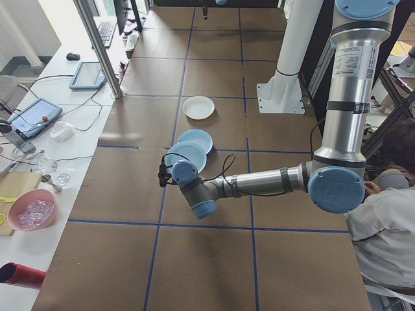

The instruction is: Stack plate in center

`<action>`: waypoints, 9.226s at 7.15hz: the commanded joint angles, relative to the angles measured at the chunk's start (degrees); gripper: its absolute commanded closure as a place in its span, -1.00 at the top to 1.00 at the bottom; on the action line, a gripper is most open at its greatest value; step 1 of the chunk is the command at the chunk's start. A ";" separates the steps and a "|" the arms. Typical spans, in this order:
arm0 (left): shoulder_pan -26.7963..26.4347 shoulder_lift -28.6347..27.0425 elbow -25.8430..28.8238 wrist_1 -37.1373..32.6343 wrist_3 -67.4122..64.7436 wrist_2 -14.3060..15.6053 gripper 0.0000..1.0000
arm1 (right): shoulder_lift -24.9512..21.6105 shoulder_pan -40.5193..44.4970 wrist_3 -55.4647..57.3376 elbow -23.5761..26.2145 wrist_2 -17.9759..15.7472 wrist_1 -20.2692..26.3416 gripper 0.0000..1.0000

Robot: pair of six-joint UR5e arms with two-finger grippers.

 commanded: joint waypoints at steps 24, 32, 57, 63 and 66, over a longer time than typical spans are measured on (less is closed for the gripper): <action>15.06 -1.28 -11.19 10.67 -11.82 14.50 -0.81 | 0.00 0.00 0.00 0.08 0.00 0.00 1.00; 14.27 -3.98 -17.49 21.32 -11.38 14.93 1.00 | 0.00 0.00 0.00 0.08 0.00 0.00 1.00; 30.01 -24.66 -15.23 43.89 -10.68 29.70 -1.00 | 0.00 0.00 0.00 0.08 0.00 0.00 1.00; 18.34 -13.00 -25.86 44.24 -1.48 23.91 -1.00 | 0.00 0.00 0.00 0.08 0.00 0.00 1.00; 14.98 -4.82 -27.71 42.67 5.04 21.26 -1.00 | 0.00 0.00 0.00 0.08 0.00 0.00 1.00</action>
